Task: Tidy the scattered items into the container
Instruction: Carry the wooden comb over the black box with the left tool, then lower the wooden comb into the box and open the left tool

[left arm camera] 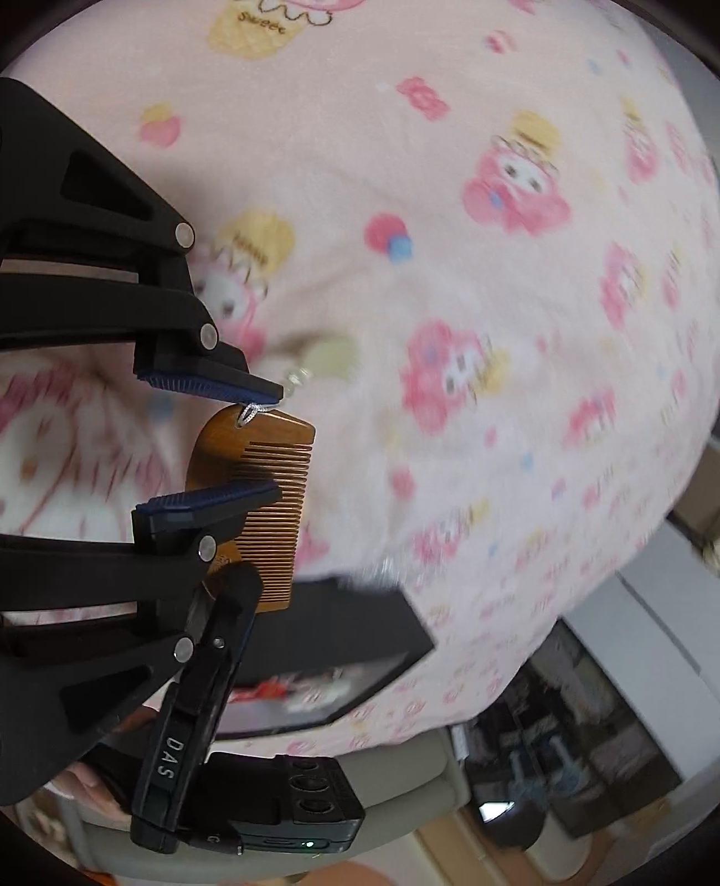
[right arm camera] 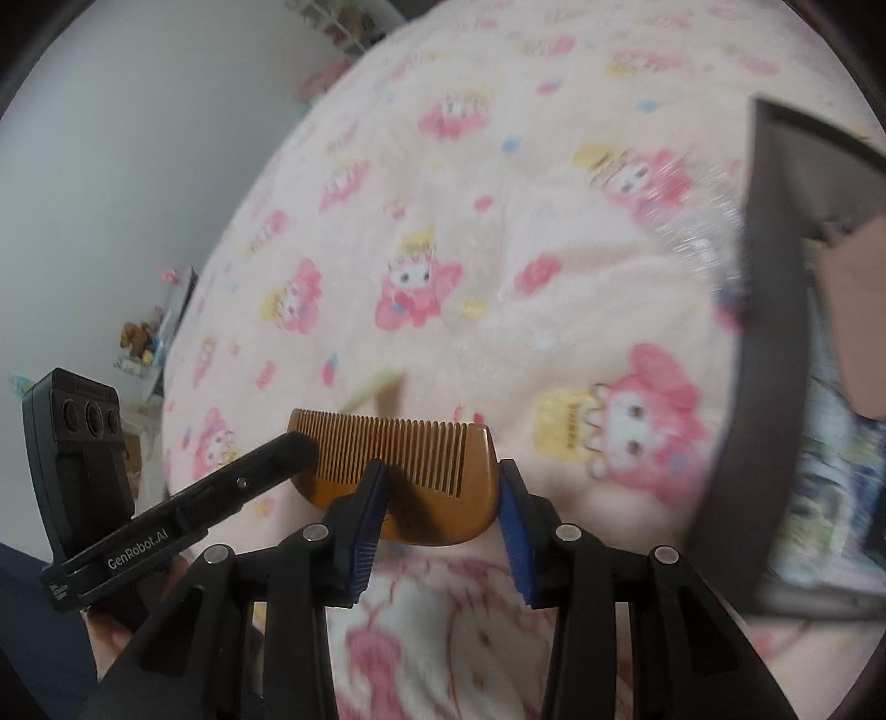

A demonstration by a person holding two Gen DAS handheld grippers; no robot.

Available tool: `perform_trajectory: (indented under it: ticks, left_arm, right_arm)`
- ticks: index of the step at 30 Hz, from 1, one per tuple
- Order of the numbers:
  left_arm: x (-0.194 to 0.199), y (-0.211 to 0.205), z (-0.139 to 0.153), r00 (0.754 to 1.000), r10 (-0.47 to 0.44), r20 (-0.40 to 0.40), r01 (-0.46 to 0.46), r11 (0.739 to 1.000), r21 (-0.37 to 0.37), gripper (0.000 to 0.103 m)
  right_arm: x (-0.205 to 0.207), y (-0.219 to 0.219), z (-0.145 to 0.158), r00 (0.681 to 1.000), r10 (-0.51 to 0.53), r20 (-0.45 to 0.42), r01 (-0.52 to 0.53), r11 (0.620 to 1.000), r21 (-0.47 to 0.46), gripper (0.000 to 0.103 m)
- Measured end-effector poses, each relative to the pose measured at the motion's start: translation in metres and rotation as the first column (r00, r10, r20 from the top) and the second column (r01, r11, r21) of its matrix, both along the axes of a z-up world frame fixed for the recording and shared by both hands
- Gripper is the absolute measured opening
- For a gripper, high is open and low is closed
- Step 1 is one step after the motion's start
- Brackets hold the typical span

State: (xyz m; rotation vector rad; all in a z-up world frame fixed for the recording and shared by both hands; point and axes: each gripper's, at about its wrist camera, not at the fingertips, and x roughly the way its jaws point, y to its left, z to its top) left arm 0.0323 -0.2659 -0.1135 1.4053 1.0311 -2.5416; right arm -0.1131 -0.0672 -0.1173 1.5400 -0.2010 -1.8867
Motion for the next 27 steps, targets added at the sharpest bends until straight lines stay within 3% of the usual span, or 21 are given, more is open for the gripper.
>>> perform_trajectory:
  ticks: [9, 16, 20, 27]
  left_arm:
    - [-0.034, 0.101, 0.063, 0.978, -0.174, -0.114, 0.168, 0.984, -0.059, 0.027]
    - [-0.093, 0.2, 0.081, 0.943, -0.302, -0.141, 0.294, 0.953, -0.077, 0.029]
    - [-0.13, 0.245, 0.065, 0.933, -0.339, -0.118, 0.333, 0.94, -0.071, 0.029]
    - [-0.165, 0.286, 0.001, 0.927, -0.375, 0.019, 0.376, 0.926, -0.035, 0.03]
  right_arm:
    - [0.021, 0.12, 0.066, 0.983, -0.124, -0.136, 0.116, 0.991, -0.064, 0.036]
    - [0.004, 0.221, 0.089, 0.949, -0.239, -0.205, 0.234, 0.971, -0.051, 0.036]
    - [-0.019, 0.267, 0.084, 0.934, -0.271, -0.231, 0.275, 0.961, -0.016, 0.036]
    - [-0.045, 0.308, 0.018, 0.938, -0.322, -0.128, 0.33, 0.943, 0.039, 0.036]
